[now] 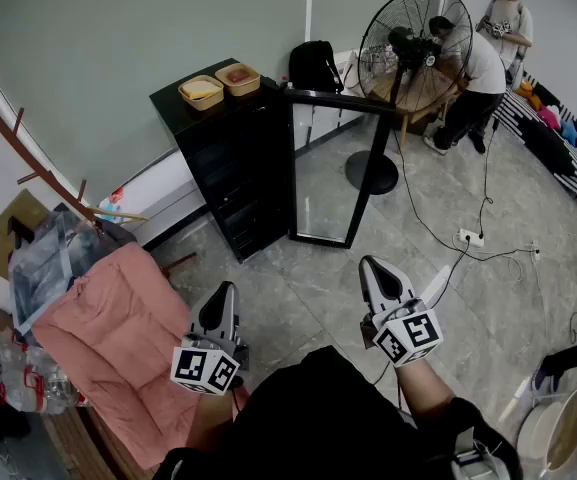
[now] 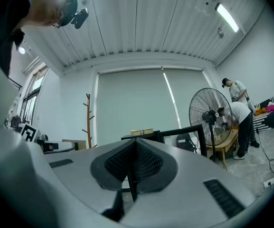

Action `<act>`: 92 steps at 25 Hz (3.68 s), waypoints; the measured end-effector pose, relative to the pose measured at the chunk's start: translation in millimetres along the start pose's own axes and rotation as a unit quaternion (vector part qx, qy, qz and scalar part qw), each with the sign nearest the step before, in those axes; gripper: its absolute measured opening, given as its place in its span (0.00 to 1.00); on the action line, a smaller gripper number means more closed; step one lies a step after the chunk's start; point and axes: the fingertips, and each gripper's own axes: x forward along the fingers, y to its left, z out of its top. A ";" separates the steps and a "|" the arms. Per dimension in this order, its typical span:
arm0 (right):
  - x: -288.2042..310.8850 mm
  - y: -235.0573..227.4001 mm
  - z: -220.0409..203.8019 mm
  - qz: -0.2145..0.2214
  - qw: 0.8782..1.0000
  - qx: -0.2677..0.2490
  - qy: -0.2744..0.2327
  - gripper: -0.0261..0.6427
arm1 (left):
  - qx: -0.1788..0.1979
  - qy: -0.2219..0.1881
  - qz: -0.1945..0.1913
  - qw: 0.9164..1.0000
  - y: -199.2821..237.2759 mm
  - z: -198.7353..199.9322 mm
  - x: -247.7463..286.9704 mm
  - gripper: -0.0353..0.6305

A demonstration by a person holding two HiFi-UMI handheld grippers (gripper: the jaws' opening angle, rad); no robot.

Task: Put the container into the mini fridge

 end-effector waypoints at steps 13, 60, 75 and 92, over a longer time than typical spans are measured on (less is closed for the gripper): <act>6.9 9.9 -9.5 0.024 1.000 -0.001 0.015 0.08 | 0.004 0.003 0.003 1.000 2.4 0.0 -7.1 0.10; 197.7 0.3 -20.4 0.116 0.993 0.012 0.022 0.53 | -0.003 -0.012 0.082 0.997 109.4 21.3 91.6 0.61; 277.1 -60.9 -11.5 0.161 0.986 0.044 0.019 0.46 | 0.045 -0.006 0.088 0.995 127.9 35.2 193.5 0.61; 351.1 -69.8 -23.3 0.128 0.990 0.060 0.023 0.44 | 0.081 0.022 0.015 0.996 183.7 41.7 269.8 0.61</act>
